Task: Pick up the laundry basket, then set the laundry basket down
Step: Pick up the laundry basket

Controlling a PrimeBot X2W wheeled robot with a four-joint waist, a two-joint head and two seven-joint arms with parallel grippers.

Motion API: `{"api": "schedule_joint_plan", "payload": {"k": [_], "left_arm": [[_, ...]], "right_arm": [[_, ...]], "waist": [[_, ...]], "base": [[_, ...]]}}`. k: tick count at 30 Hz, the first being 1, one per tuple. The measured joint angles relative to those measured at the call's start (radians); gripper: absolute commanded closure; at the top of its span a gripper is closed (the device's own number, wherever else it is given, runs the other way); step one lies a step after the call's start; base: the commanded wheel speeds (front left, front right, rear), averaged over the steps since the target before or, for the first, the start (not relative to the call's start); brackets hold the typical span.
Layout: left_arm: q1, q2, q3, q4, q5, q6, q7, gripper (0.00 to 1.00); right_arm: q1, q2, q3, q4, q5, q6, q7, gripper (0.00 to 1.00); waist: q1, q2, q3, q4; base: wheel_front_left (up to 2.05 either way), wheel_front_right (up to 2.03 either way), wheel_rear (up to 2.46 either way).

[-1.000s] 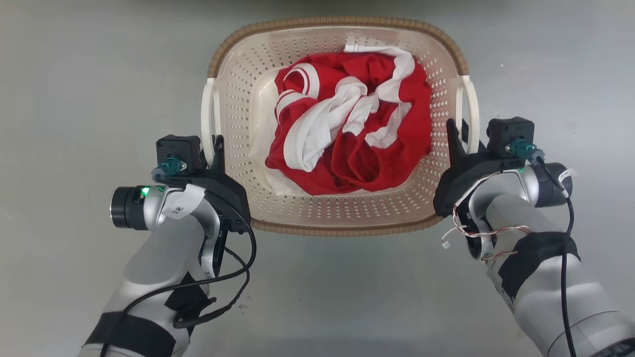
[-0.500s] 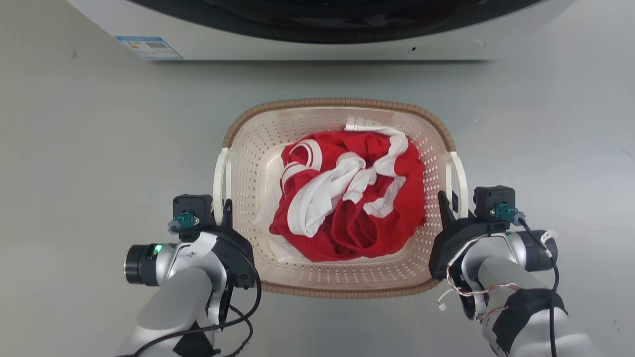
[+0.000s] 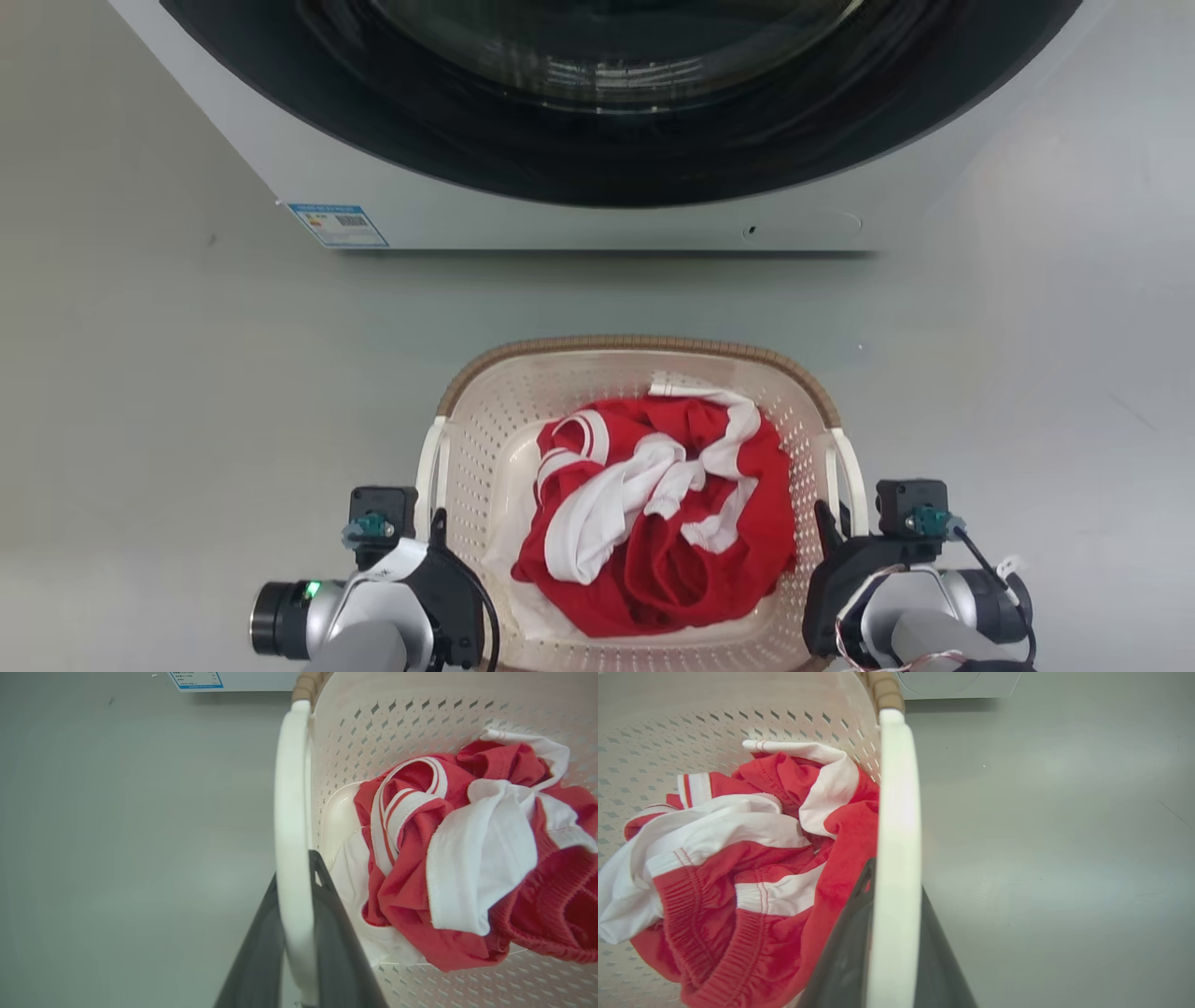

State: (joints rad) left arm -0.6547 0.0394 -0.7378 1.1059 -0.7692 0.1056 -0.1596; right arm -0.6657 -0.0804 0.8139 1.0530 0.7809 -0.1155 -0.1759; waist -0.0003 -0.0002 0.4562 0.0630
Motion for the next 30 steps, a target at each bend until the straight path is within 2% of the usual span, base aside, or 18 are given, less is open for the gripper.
{"api": "schedule_joint_plan", "payload": {"k": [16, 30], "left_arm": [[0.19, 0.002, -0.069, 0.022, -0.075, 0.0, 0.063, 1.0], [0.291, 0.01, -0.108, 0.033, -0.105, 0.0, 0.116, 1.0]], "right_arm": [[0.192, 0.006, 0.103, -0.016, 0.106, -0.016, 0.078, 1.0], [0.285, 0.004, 0.172, -0.043, 0.182, -0.026, 0.152, 1.0]], "waist": [[0.0001, 0.0, -0.239, 0.005], [0.0001, 0.0002, -0.404, 0.005]], "base": [[0.0, 0.0, 0.0], [0.0, 0.0, 0.0]]}}
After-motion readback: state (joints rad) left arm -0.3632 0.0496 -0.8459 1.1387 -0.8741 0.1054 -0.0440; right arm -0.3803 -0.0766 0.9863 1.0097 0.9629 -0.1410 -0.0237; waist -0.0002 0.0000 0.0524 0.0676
